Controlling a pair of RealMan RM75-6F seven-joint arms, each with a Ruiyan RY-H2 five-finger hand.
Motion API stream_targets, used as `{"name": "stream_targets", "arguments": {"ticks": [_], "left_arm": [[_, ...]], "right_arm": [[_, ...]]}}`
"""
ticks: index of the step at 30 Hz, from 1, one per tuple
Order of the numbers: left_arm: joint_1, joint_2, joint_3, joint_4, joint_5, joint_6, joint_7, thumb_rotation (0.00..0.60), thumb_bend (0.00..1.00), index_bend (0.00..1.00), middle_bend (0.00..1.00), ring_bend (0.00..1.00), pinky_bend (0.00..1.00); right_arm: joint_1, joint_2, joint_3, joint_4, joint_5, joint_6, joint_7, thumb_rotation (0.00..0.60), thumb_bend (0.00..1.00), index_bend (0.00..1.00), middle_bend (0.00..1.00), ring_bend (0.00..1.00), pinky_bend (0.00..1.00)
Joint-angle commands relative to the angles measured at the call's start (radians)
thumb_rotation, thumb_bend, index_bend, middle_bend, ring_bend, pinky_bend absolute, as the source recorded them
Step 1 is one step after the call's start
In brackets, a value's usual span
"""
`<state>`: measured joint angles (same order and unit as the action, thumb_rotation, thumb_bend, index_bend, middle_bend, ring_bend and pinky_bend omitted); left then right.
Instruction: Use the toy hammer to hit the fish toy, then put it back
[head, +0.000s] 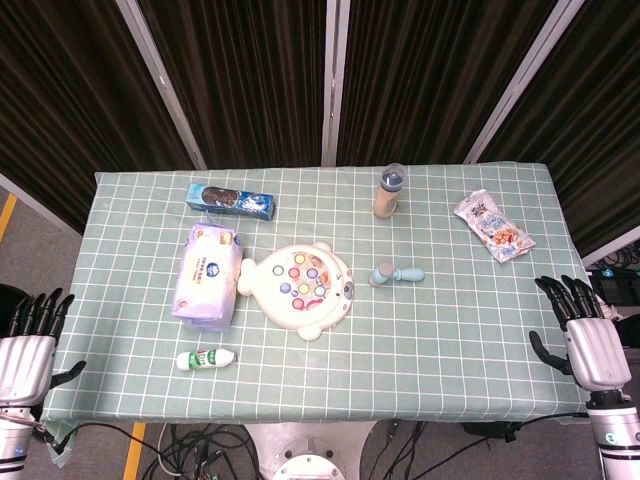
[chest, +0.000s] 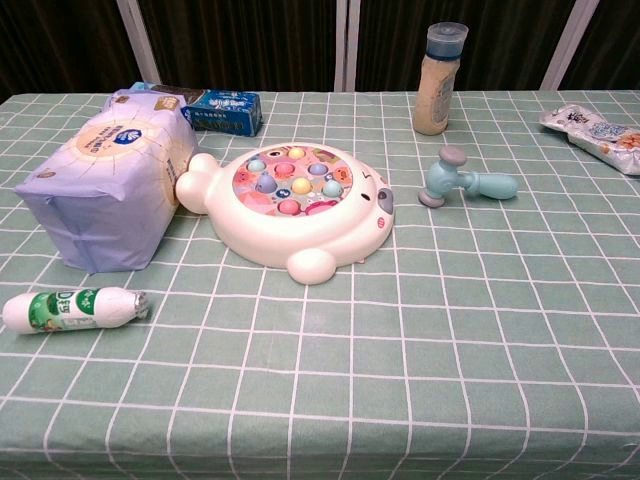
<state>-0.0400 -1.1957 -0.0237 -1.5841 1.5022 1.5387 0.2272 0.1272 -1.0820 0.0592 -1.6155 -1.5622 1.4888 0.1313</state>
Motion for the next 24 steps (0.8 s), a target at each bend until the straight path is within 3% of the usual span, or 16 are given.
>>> {"name": "stream_targets", "arguments": {"ticks": [1,7,11,13,18,21,24], "left_arm": [[-0.001,0.000,-0.001,0.002,-0.001,-0.001,-0.003,0.600,0.05,0.06,0.01,0.00,0.00],[-0.002,-0.002,-0.002,0.010,-0.004,-0.008,-0.016,0.600,0.05,0.06,0.01,0.00,0.00],[-0.006,-0.007,-0.003,0.022,-0.006,-0.015,-0.035,0.600,0.05,0.06,0.01,0.00,0.00],[-0.008,-0.006,-0.004,0.029,-0.009,-0.021,-0.044,0.600,0.05,0.07,0.01,0.00,0.00],[-0.006,-0.013,-0.004,0.049,-0.009,-0.019,-0.071,0.600,0.05,0.09,0.01,0.00,0.00],[-0.002,-0.018,0.000,0.060,-0.013,-0.023,-0.085,0.600,0.05,0.10,0.01,0.00,0.00],[0.001,-0.020,0.000,0.069,-0.021,-0.025,-0.096,0.600,0.05,0.10,0.02,0.00,0.00]], "right_arm": [[-0.003,0.001,-0.003,-0.005,-0.003,0.001,0.000,0.600,0.28,0.09,0.12,0.00,0.00],[0.005,0.008,-0.006,-0.020,-0.005,-0.017,-0.001,0.600,0.29,0.10,0.12,0.00,0.00],[0.055,0.022,0.006,-0.052,-0.001,-0.095,-0.014,0.600,0.29,0.10,0.13,0.00,0.01],[0.109,0.032,0.025,-0.075,0.018,-0.174,-0.043,0.600,0.27,0.10,0.14,0.00,0.03],[0.279,-0.006,0.111,-0.073,0.136,-0.405,-0.076,0.600,0.02,0.09,0.18,0.01,0.13],[0.378,-0.053,0.143,-0.033,0.208,-0.538,-0.119,0.600,0.01,0.10,0.19,0.02,0.14],[0.463,-0.110,0.170,0.019,0.283,-0.643,-0.157,0.600,0.08,0.11,0.19,0.02,0.15]]}}
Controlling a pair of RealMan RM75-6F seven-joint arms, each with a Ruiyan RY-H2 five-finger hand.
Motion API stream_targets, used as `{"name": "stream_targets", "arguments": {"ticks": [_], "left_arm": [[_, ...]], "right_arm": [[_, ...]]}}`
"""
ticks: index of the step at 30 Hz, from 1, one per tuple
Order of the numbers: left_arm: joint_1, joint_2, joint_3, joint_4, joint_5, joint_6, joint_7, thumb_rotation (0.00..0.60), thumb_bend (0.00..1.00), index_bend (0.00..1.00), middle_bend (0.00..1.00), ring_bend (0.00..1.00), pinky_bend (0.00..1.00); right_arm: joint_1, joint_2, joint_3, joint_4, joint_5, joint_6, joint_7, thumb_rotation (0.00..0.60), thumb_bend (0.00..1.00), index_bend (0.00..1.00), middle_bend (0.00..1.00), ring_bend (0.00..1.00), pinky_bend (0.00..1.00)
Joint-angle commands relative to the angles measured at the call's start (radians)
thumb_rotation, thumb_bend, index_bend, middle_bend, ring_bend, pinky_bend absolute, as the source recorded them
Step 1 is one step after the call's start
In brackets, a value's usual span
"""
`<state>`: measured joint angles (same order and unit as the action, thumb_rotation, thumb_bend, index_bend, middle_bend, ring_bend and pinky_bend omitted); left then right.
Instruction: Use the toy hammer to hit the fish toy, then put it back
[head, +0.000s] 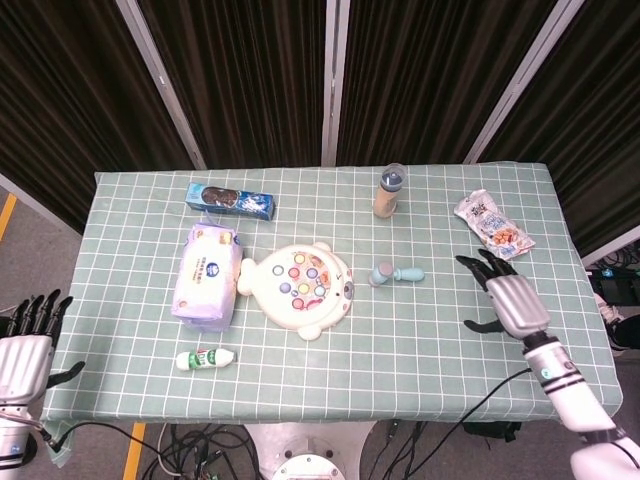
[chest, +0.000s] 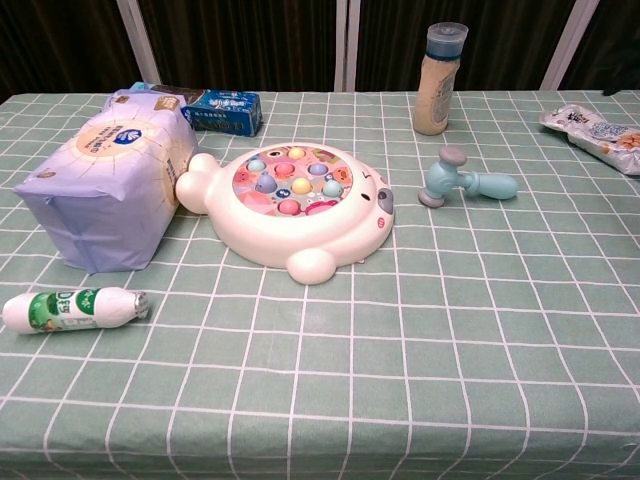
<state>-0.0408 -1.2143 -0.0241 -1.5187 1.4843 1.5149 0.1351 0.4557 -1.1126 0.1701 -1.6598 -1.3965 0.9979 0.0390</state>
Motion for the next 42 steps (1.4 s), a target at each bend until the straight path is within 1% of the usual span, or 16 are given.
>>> {"name": "stream_targets", "arguments": {"ticks": [1,4,7,9,13,17,25,27,36,42], "left_arm": [[0.002,-0.001,0.000,0.005,-0.004,-0.002,-0.006,0.600,0.05,0.10,0.02,0.00,0.00],[0.004,-0.001,0.001,0.009,-0.006,-0.002,-0.010,0.600,0.05,0.10,0.02,0.00,0.00],[0.005,-0.002,0.001,0.012,-0.011,-0.007,-0.014,0.600,0.05,0.10,0.02,0.00,0.00],[0.006,-0.002,0.002,0.012,-0.014,-0.010,-0.017,0.600,0.05,0.10,0.02,0.00,0.00],[0.007,-0.002,0.003,0.014,-0.016,-0.012,-0.018,0.600,0.05,0.10,0.02,0.00,0.00],[0.007,-0.001,0.002,0.014,-0.018,-0.014,-0.016,0.600,0.05,0.10,0.02,0.00,0.00],[0.007,-0.001,0.003,0.013,-0.017,-0.015,-0.013,0.600,0.05,0.10,0.02,0.00,0.00],[0.008,-0.001,0.004,0.014,-0.019,-0.016,-0.013,0.600,0.05,0.10,0.02,0.00,0.00],[0.011,-0.002,0.003,0.020,-0.020,-0.015,-0.018,0.600,0.05,0.10,0.02,0.00,0.00],[0.011,-0.003,0.003,0.024,-0.020,-0.015,-0.021,0.600,0.05,0.10,0.02,0.00,0.00]], "right_arm": [[0.157,-0.097,0.065,0.082,0.138,-0.177,-0.076,0.600,0.12,0.12,0.20,0.02,0.15],[0.223,-0.156,0.076,0.146,0.200,-0.247,-0.108,0.600,0.18,0.15,0.21,0.03,0.15],[0.275,-0.212,0.080,0.217,0.252,-0.305,-0.116,0.600,0.21,0.19,0.24,0.06,0.15],[0.302,-0.247,0.077,0.262,0.273,-0.334,-0.121,0.600,0.22,0.21,0.26,0.08,0.16],[0.332,-0.295,0.062,0.318,0.283,-0.361,-0.120,0.600,0.24,0.25,0.29,0.11,0.19],[0.344,-0.326,0.046,0.358,0.278,-0.365,-0.112,0.600,0.25,0.28,0.32,0.15,0.21],[0.344,-0.369,0.035,0.427,0.256,-0.346,-0.065,0.600,0.28,0.38,0.39,0.25,0.31],[0.344,-0.377,0.033,0.442,0.250,-0.342,-0.049,0.600,0.29,0.39,0.40,0.26,0.32],[0.346,-0.416,0.022,0.495,0.218,-0.340,0.010,0.600,0.29,0.41,0.42,0.27,0.33],[0.343,-0.437,0.019,0.520,0.192,-0.321,0.049,0.600,0.30,0.43,0.44,0.30,0.37]]}}
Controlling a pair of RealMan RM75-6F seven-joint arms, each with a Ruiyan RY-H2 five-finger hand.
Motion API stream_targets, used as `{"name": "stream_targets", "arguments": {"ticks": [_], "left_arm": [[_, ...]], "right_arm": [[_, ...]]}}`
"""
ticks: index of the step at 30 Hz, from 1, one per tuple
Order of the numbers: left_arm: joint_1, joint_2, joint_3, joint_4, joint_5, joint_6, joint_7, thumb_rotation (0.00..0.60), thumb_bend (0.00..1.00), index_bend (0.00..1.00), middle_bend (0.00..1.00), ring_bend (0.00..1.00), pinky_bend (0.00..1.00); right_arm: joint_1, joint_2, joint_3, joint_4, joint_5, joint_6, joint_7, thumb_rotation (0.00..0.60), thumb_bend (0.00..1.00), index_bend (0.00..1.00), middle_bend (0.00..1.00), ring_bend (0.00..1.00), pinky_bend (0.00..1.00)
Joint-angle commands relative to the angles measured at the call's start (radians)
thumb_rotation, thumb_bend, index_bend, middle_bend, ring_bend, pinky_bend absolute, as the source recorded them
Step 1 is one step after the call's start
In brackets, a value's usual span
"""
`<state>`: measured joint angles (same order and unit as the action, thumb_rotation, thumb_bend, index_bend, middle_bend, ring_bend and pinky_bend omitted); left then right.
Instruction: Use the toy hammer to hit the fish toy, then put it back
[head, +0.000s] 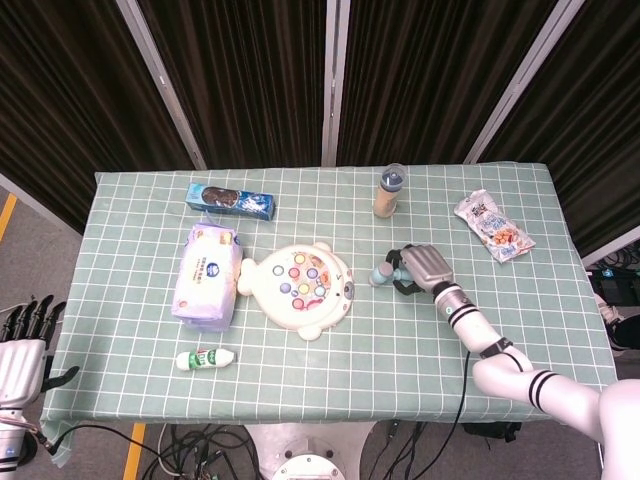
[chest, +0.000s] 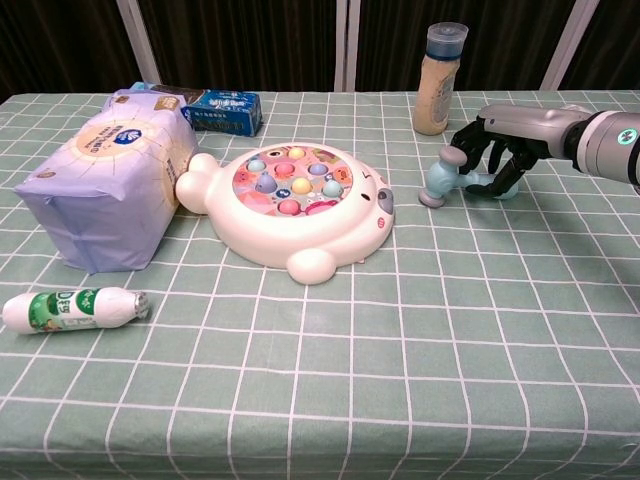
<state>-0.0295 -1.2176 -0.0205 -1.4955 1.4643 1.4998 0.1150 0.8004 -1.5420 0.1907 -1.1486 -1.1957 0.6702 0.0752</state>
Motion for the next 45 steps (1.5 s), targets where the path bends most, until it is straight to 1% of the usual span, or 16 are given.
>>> {"name": "stream_targets", "arguments": {"ticks": [1,7,19,34,36,42,45], "left_arm": [[0.000,0.000,0.000,0.001,-0.001,0.000,-0.002,0.600,0.05,0.10,0.02,0.00,0.00],[0.001,-0.002,0.000,0.007,-0.003,-0.002,-0.005,0.600,0.05,0.10,0.02,0.00,0.00],[0.006,-0.004,0.000,0.019,-0.004,0.001,-0.016,0.600,0.05,0.10,0.02,0.00,0.00],[0.002,0.002,-0.003,0.008,-0.009,-0.007,-0.007,0.600,0.05,0.10,0.02,0.00,0.00],[0.003,0.003,-0.003,0.006,-0.010,-0.007,-0.006,0.600,0.05,0.10,0.02,0.00,0.00],[0.004,0.006,-0.003,0.001,-0.010,-0.006,-0.001,0.600,0.05,0.10,0.02,0.00,0.00],[0.005,0.007,-0.003,-0.002,-0.008,-0.003,0.003,0.600,0.05,0.10,0.02,0.00,0.00]], "right_arm": [[-0.001,-0.011,-0.002,0.013,-0.013,0.008,0.018,0.600,0.30,0.43,0.44,0.30,0.38],[-0.002,-0.028,-0.006,0.039,-0.035,0.018,0.055,0.600,0.31,0.45,0.46,0.33,0.41],[-0.005,-0.062,-0.014,0.085,-0.066,0.029,0.115,0.600,0.32,0.47,0.47,0.35,0.44],[-0.004,-0.057,-0.015,0.086,-0.087,0.045,0.134,0.600,0.32,0.48,0.48,0.36,0.45],[-0.004,-0.062,-0.012,0.090,-0.090,0.055,0.135,0.600,0.34,0.52,0.50,0.38,0.48],[-0.001,-0.062,-0.010,0.101,-0.107,0.081,0.126,0.600,0.47,0.70,0.60,0.49,0.62],[0.004,-0.046,-0.009,0.091,-0.111,0.080,0.123,0.600,0.52,0.74,0.63,0.53,0.69]]}}
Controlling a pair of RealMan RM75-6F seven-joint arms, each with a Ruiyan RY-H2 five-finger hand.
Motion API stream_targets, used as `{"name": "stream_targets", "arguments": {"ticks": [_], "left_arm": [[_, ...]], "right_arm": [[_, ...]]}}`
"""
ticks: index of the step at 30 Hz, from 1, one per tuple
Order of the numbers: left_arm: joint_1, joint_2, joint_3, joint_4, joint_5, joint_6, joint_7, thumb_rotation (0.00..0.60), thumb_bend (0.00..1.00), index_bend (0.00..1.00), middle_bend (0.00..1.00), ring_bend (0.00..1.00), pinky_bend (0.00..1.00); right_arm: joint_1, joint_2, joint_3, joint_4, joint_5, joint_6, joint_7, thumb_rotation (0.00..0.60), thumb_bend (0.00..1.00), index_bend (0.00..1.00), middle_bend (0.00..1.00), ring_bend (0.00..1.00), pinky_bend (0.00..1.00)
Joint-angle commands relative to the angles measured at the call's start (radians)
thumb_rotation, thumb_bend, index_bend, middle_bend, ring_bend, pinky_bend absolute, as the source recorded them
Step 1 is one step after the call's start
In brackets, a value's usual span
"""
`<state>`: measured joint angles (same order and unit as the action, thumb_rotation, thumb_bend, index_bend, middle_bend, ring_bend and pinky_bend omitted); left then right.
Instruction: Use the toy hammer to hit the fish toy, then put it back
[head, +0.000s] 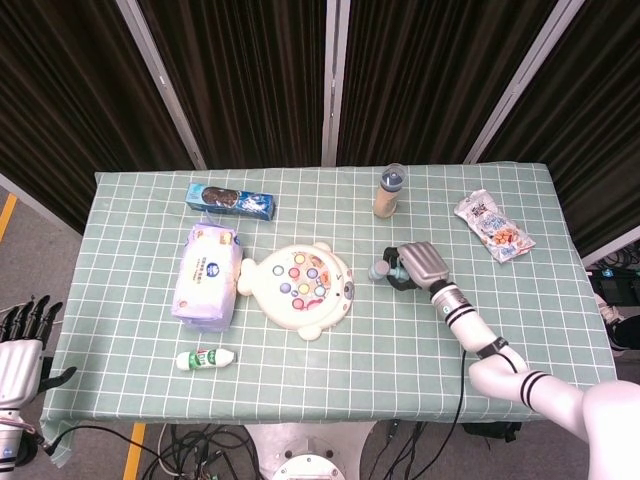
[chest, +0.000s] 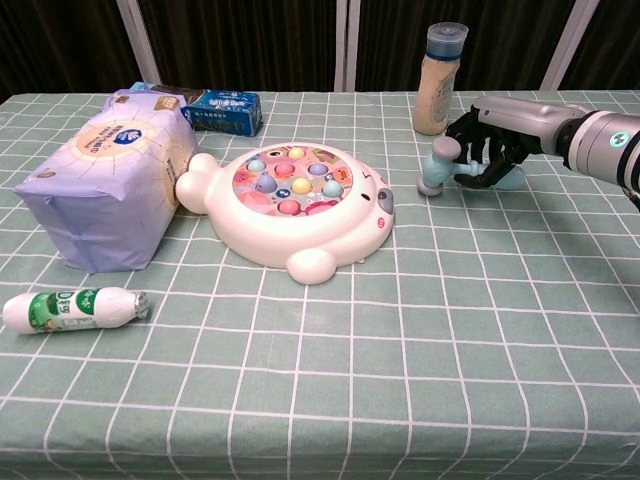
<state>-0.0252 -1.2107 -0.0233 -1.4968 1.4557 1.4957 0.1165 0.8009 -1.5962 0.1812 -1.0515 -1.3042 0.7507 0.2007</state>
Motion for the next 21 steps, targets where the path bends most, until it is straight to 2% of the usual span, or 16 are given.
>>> {"name": "stream_targets", "arguments": {"ticks": [1,7,12,16,21], "left_arm": [[0.000,0.001,0.001,-0.002,0.002,0.001,0.002,0.600,0.05,0.10,0.02,0.00,0.00],[0.005,0.006,0.002,-0.013,0.006,0.012,0.011,0.600,0.05,0.10,0.02,0.00,0.00],[0.010,0.012,0.005,-0.025,0.011,0.020,0.020,0.600,0.05,0.10,0.02,0.00,0.00],[0.012,0.018,0.005,-0.036,0.018,0.030,0.030,0.600,0.05,0.10,0.02,0.00,0.00],[0.016,0.024,0.007,-0.047,0.018,0.033,0.038,0.600,0.05,0.10,0.02,0.00,0.00]], "right_arm": [[0.005,0.015,0.001,-0.011,-0.004,-0.002,-0.005,0.600,0.54,0.74,0.64,0.55,0.70],[0.022,0.075,0.007,-0.075,-0.008,-0.032,-0.003,0.600,0.62,0.78,0.66,0.57,0.73],[0.049,0.163,0.022,-0.195,-0.015,-0.077,0.025,0.600,0.68,0.79,0.67,0.58,0.75],[0.087,0.222,0.040,-0.283,-0.004,-0.132,0.017,0.600,0.69,0.80,0.67,0.59,0.76],[0.149,0.238,0.065,-0.333,0.045,-0.199,-0.022,0.600,0.70,0.80,0.68,0.59,0.76]]}}
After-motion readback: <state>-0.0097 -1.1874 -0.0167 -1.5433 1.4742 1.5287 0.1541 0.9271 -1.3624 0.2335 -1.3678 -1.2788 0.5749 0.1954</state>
